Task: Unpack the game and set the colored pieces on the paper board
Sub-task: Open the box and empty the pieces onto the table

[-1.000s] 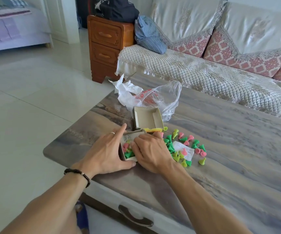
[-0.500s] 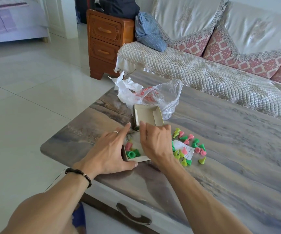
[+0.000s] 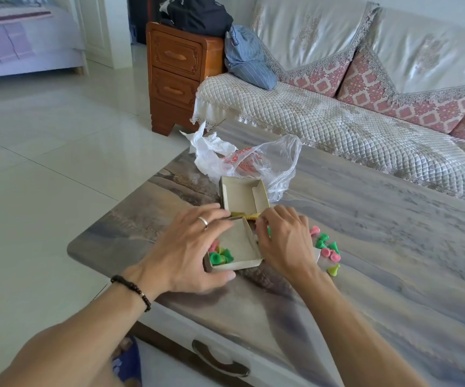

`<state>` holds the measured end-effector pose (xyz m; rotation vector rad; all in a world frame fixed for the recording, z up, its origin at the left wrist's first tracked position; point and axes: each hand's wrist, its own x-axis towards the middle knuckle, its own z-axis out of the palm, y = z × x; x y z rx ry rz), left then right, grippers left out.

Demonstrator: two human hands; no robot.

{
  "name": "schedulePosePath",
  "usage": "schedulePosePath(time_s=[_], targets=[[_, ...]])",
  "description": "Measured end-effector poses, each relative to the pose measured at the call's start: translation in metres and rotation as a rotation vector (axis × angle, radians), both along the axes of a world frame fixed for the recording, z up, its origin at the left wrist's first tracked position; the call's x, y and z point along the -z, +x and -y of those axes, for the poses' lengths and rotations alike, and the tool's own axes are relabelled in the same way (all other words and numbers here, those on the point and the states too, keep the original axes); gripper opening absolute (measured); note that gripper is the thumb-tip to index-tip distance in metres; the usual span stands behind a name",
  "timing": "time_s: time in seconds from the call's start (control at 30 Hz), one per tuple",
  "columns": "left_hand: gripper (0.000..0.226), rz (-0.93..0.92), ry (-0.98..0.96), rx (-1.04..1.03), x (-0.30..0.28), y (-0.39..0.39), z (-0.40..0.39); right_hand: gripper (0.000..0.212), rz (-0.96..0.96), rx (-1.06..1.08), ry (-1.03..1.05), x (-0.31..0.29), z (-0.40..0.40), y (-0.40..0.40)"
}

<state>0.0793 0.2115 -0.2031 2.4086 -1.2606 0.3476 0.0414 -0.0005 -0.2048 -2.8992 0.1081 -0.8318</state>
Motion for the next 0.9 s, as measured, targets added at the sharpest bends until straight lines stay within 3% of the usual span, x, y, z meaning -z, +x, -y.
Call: schedulePosePath(time_s=[0.13,0.23,0.43,0.67,0.9], targets=[[0.036,0.004,0.146,0.116,-0.009,0.004,0.014,0.026,-0.003,-0.088,-0.077,0.012,-0.004,-0.013],[0.027,-0.046,0.175,0.129,-0.006,0.009,0.022,0.024,-0.006,-0.094,-0.035,0.018,-0.001,-0.016],[0.032,-0.131,0.359,0.09,-0.011,0.018,0.045,0.021,-0.001,-0.096,-0.009,0.022,-0.001,-0.018],[0.054,-0.068,0.376,0.086,-0.011,0.033,0.063,0.026,0.055,-0.104,0.079,0.018,0.008,-0.025],[0.059,-0.091,0.048,0.05,-0.039,0.039,0.097,0.026,0.085,0.043,0.142,0.015,0.035,-0.034]])
